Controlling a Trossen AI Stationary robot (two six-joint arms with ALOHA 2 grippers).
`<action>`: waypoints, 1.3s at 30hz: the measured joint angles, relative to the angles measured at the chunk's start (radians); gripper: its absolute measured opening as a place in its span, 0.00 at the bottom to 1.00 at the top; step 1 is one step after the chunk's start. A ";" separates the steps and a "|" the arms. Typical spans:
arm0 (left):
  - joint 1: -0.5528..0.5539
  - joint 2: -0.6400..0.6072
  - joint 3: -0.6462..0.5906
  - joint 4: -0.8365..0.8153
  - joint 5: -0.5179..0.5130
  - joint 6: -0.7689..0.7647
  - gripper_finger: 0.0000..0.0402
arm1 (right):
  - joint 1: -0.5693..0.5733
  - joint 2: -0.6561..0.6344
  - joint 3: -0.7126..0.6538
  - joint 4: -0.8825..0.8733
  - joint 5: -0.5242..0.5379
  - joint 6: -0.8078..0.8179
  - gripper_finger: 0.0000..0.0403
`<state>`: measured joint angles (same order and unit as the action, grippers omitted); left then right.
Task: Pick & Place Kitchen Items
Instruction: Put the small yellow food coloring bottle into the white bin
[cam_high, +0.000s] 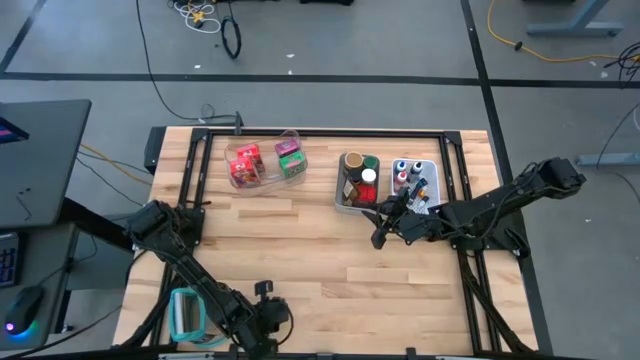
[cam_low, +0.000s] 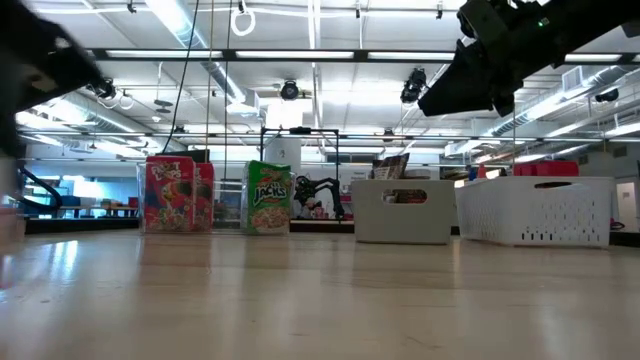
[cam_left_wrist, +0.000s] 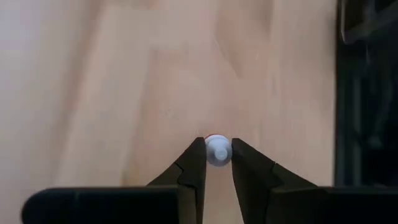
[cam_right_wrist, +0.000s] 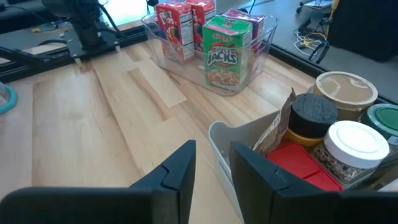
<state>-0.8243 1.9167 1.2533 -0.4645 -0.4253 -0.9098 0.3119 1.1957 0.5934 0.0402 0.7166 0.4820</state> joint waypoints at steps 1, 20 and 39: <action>0.004 0.000 0.000 0.007 -0.035 0.001 0.16 | 0.000 0.000 0.000 0.003 0.000 0.000 0.27; 0.342 0.000 0.000 0.222 -0.224 0.267 0.18 | 0.000 0.062 0.000 0.124 -0.520 -0.272 0.27; 0.458 0.000 0.000 0.486 -0.182 0.480 0.17 | -0.002 0.219 0.001 0.231 -0.568 -0.389 0.42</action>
<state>-0.3666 1.9167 1.2533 0.0219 -0.6075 -0.4297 0.3099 1.4143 0.5941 0.2714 0.1490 0.0929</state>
